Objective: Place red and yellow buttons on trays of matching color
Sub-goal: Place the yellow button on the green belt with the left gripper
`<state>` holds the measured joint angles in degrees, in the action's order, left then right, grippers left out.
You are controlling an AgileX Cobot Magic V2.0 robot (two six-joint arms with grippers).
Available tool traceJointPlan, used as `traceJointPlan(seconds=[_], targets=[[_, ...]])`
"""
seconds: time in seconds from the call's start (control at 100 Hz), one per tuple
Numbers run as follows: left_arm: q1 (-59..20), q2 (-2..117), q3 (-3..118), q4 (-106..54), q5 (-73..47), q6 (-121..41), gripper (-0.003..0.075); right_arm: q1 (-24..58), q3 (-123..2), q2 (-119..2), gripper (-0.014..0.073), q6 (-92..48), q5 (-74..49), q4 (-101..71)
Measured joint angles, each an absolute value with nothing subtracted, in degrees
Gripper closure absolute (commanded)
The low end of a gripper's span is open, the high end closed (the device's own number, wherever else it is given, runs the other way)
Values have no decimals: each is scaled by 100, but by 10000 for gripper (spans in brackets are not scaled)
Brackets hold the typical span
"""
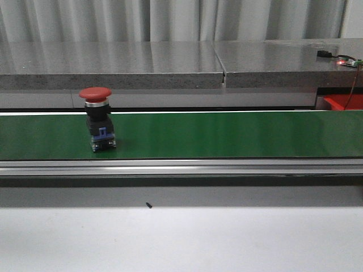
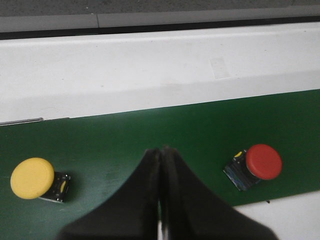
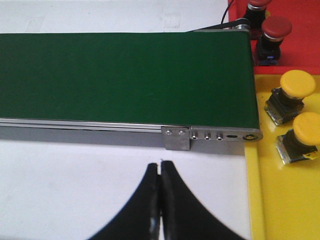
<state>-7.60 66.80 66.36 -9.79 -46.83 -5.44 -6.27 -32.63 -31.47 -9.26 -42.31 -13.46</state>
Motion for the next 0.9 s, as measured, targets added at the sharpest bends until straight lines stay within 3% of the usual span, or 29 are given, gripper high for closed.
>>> traceJointPlan(seconds=[0.9], targets=[[-887,2993,3441,-718,-4180,39,738,-627,-3263,-3147,662,-926,-4231,-1346]])
